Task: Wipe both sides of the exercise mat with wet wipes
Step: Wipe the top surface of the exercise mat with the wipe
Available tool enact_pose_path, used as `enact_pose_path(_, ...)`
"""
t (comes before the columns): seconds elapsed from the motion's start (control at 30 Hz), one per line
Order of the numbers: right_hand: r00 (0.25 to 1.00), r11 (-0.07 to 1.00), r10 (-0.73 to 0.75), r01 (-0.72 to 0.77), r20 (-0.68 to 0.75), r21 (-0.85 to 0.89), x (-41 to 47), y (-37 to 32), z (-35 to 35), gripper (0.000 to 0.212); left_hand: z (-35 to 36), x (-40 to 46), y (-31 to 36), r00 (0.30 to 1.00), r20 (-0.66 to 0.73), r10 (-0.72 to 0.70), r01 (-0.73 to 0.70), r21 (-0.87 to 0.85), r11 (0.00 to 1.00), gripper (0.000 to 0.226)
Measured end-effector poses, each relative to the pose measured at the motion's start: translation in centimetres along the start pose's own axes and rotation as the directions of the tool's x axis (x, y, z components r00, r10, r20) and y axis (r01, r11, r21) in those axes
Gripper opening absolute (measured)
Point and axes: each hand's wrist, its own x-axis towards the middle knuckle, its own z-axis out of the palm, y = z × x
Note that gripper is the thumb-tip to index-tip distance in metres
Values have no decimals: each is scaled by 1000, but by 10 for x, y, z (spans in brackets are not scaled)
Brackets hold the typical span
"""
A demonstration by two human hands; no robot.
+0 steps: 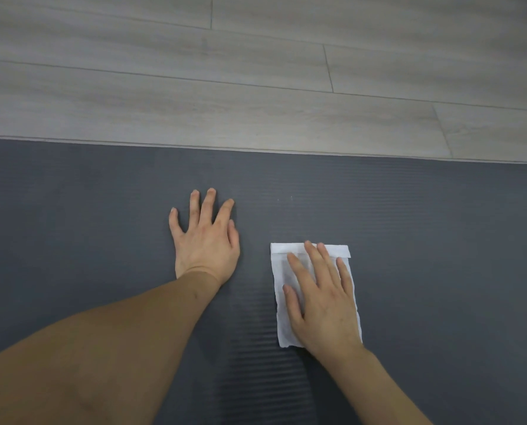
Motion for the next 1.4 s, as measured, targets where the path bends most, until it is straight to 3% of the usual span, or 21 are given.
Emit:
enact_pose_path(0.1, 996, 997, 46, -41, -79, 63, -3, -3, 8, 41, 1, 0, -1, 1000, 0, -1, 1, -1, 1000, 49)
enact_pose_path(0.33, 998, 993, 27, -21, -53, 113, 18, 2, 11, 53, 1, 0, 1, 1000, -3, -2, 2, -8, 1000, 47)
enact_pose_path(0.53, 992, 998, 38, -43, 118, 39, 23, 3, 14, 74, 1, 0, 0, 1000, -5, -6, 6, 1, 1000, 47)
enact_pose_path(0.77, 979, 992, 71, -49, 193, -116, 7, 4, 17, 72, 0, 0, 0, 1000, 10, -5, 5, 6, 1000, 48)
enact_pose_path(0.97, 981, 997, 46, -33, 187, -77, 37, 19, 15, 67, -1, 1, 0, 1000, 19, 1, -1, 7, 1000, 48)
enact_pose_path(1.2, 949, 960, 281, -278, 145, -41, 150, 28, 20, 63, 2, 1, -1, 1000, 7, 0, 0, 5, 1000, 49)
enact_pose_path(1.27, 963, 976, 216, -214, 162, -27, 180, 7, 25, 63, 3, 2, -1, 1000, 5, -4, 4, 0, 1000, 51)
enact_pose_path(1.4, 968, 994, -107, 112, 228, -7, 208, -43, 32, 62, 5, 2, -3, 1000, -2, -13, 13, 10, 1000, 54)
